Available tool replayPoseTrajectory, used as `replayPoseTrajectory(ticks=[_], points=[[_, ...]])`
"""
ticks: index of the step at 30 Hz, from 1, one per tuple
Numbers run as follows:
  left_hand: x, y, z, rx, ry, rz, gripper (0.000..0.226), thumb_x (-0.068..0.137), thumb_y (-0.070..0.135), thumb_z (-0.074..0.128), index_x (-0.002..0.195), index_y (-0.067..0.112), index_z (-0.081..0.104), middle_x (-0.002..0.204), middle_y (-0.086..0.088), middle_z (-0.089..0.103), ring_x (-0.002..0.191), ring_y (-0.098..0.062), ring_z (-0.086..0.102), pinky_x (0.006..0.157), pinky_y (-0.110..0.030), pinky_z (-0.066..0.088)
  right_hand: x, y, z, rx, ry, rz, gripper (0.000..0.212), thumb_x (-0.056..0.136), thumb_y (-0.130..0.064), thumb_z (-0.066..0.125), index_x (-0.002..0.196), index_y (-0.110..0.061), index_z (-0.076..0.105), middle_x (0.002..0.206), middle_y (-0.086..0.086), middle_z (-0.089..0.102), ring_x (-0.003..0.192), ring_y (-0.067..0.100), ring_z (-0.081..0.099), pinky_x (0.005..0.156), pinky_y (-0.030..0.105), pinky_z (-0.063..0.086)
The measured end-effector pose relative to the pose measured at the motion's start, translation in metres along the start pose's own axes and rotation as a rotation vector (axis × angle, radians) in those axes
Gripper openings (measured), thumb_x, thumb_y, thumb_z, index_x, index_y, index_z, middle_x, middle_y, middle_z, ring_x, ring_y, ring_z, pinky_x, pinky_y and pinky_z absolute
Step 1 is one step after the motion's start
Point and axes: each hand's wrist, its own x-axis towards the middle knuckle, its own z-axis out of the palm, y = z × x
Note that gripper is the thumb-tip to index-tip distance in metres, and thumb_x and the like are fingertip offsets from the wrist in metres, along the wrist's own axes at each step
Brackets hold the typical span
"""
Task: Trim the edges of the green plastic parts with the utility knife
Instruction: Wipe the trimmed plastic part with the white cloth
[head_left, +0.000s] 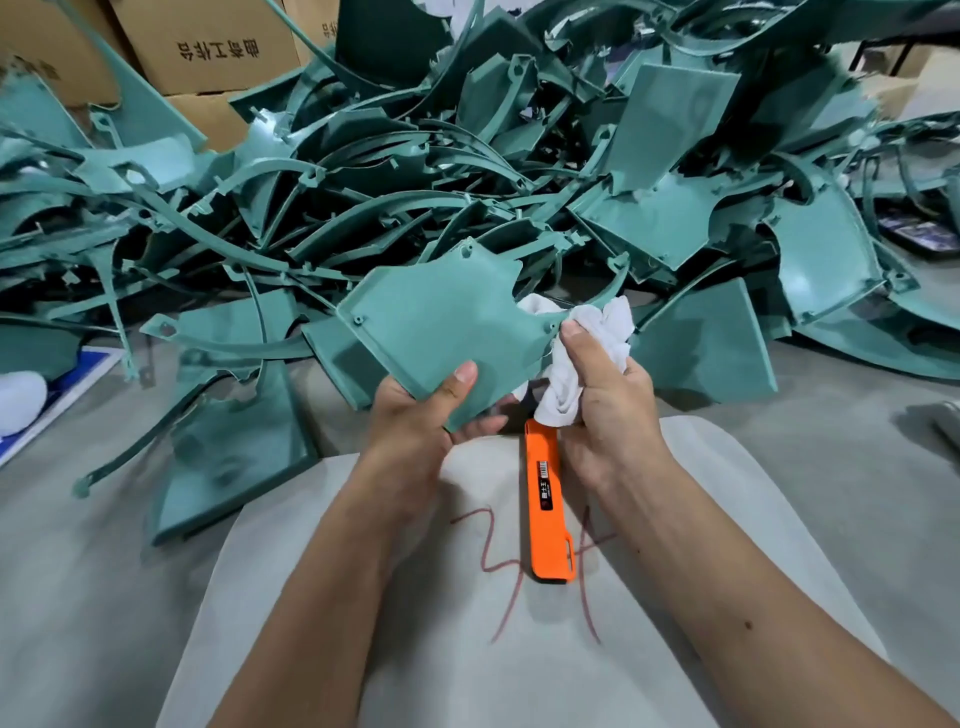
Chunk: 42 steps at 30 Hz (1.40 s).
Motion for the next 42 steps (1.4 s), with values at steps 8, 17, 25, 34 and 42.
replayPoseTrajectory(ticks=[8, 17, 25, 34, 42], points=[[-0.001, 0.02, -0.049, -0.004, -0.315, -0.045, 0.051, 0.074, 0.029, 0.091, 0.122, 0.023, 0.074, 0.132, -0.014, 0.068, 0.109, -0.043, 0.07, 0.071, -0.033, 0.063, 0.028, -0.047, -0.024, 0.123, 0.164, 0.011, 0.036, 0.095, -0.02, 0.072, 0.126, -0.002, 0.068, 0.117, 0.02, 0.076, 0.104, 0.035, 0.075, 0.084, 0.061, 0.062], [-0.007, 0.033, -0.063, 0.066, -0.248, -0.063, 0.028, 0.079, 0.013, 0.07, 0.104, 0.017, 0.081, 0.108, -0.016, 0.077, 0.081, -0.04, 0.076, 0.056, -0.03, 0.06, 0.027, -0.061, -0.033, -0.034, 0.06, -0.075, 0.028, 0.094, -0.017, 0.073, 0.12, -0.005, 0.069, 0.106, 0.01, 0.078, 0.083, 0.023, 0.074, 0.063, 0.033, 0.06], [-0.005, 0.018, -0.024, -0.234, -0.077, -0.178, 0.05, 0.083, 0.014, 0.07, 0.132, 0.007, 0.06, 0.118, -0.017, 0.074, 0.084, -0.03, 0.077, 0.053, -0.019, 0.058, 0.002, -0.036, -0.01, -0.012, -0.356, 0.028, 0.048, 0.084, -0.029, 0.075, 0.123, -0.005, 0.062, 0.115, 0.023, 0.063, 0.103, 0.034, 0.06, 0.103, 0.049, 0.05], [-0.004, 0.017, -0.014, -0.285, -0.011, -0.404, 0.03, 0.077, 0.014, 0.071, 0.104, 0.003, 0.071, 0.084, -0.008, 0.075, 0.066, -0.015, 0.074, 0.046, -0.014, 0.054, -0.003, -0.03, -0.008, -0.011, -0.415, -0.012, 0.047, 0.078, -0.021, 0.083, 0.12, -0.003, 0.068, 0.124, 0.026, 0.066, 0.115, 0.036, 0.063, 0.115, 0.054, 0.043], [-0.003, 0.021, -0.023, -0.362, 0.039, -0.329, 0.021, 0.078, 0.011, 0.07, 0.098, 0.004, 0.066, 0.083, -0.01, 0.072, 0.065, -0.014, 0.072, 0.044, -0.012, 0.051, 0.012, -0.048, -0.015, 0.242, -0.324, -0.041, 0.045, 0.088, -0.047, 0.061, 0.117, -0.016, 0.074, 0.121, 0.006, 0.069, 0.122, 0.026, 0.061, 0.128, 0.043, 0.026]])
